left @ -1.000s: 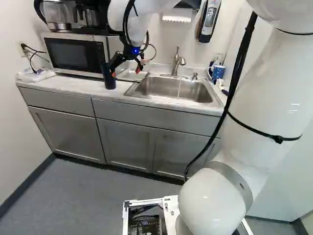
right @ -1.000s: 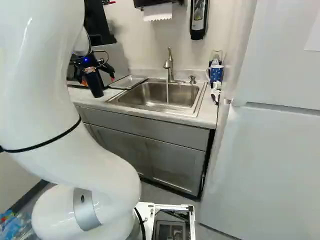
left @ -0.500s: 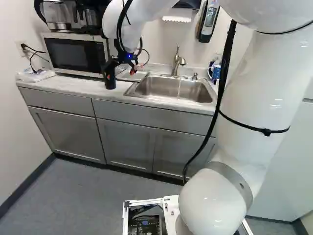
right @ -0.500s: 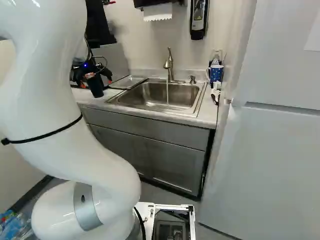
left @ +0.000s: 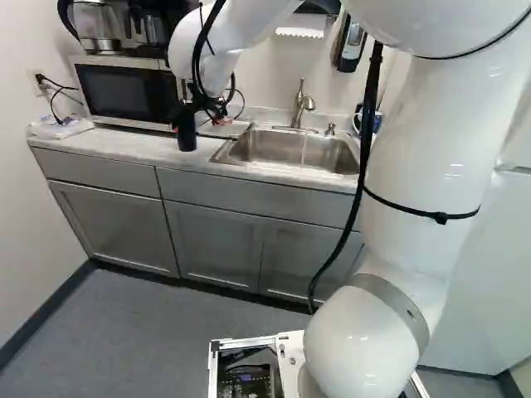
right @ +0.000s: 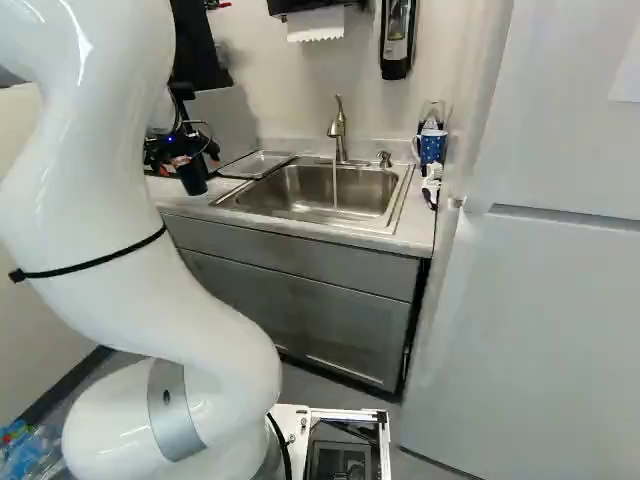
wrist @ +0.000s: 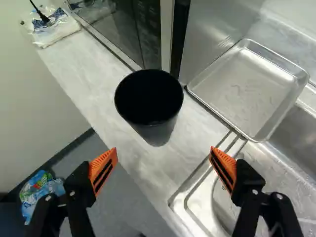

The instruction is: Rinse the cup and place it in the tray

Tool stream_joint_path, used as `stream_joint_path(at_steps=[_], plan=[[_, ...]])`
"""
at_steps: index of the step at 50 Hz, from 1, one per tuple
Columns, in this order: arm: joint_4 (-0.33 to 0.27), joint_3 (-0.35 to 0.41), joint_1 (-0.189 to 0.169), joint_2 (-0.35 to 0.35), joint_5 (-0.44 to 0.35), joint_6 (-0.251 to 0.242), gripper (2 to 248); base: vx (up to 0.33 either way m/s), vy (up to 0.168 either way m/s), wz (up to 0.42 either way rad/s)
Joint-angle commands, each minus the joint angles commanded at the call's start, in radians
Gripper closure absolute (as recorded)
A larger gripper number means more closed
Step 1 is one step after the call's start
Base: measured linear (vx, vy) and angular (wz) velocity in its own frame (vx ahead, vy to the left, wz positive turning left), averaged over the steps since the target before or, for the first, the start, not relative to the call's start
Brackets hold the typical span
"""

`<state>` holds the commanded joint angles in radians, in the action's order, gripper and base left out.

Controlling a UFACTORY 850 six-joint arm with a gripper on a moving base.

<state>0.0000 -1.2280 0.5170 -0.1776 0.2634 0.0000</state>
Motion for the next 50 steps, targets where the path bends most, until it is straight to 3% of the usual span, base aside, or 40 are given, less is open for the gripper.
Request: stream_joint_path(at_steps=[50], plan=[[0.0, 0.043, 0.014, -0.063, -0.36, 0.0, 3, 0.0, 0.0, 0.0]])
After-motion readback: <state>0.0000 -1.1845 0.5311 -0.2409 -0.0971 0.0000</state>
